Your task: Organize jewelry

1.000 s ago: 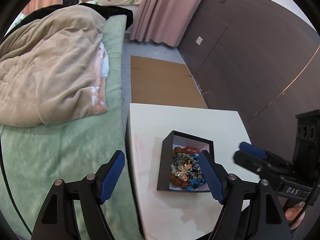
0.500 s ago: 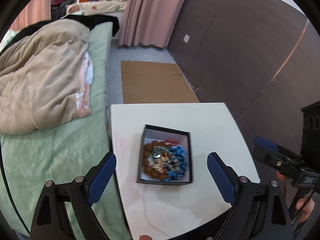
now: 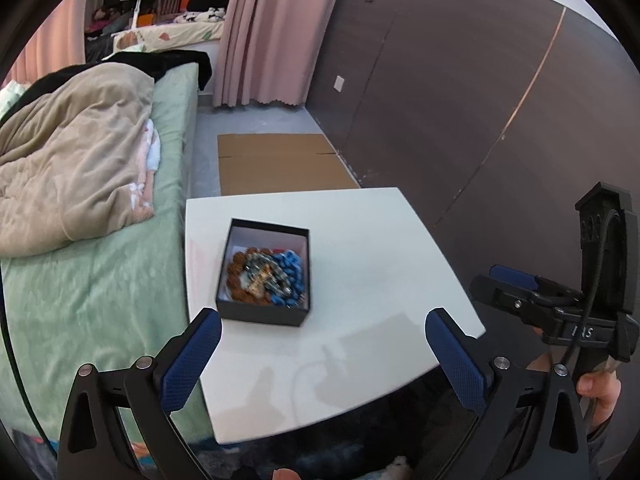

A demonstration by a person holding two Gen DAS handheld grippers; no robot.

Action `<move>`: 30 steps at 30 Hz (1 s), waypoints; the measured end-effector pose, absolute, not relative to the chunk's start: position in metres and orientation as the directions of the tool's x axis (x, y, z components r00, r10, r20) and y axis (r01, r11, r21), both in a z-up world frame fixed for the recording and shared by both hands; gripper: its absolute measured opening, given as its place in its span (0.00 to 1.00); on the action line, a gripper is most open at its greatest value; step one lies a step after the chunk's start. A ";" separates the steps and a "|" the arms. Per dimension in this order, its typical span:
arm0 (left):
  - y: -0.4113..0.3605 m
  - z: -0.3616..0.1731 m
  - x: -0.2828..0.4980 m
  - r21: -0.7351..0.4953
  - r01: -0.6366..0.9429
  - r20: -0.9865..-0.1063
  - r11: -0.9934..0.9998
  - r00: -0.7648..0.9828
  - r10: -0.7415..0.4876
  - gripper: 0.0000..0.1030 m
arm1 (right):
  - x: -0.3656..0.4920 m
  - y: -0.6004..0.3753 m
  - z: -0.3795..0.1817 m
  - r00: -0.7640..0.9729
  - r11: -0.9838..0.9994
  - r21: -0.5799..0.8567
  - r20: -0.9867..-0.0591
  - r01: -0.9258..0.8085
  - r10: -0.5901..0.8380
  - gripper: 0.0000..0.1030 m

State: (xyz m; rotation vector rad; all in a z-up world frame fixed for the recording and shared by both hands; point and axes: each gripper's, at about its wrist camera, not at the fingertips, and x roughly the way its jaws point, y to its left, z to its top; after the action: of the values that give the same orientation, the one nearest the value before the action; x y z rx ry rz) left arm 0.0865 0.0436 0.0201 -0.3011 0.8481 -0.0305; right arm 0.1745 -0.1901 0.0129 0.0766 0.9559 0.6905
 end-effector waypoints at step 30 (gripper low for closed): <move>-0.019 0.039 -0.035 -0.140 -0.045 -0.585 0.989 0.810 -0.046 0.99 | 0.064 -0.269 0.032 0.571 0.844 0.246 -0.644 -0.476 0.509 1.00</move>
State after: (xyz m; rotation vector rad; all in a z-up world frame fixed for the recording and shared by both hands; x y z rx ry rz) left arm -0.0355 -0.0189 0.0393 -0.1504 0.6275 -0.0008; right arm 0.0639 -0.2694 0.0316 0.0471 0.7711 0.5780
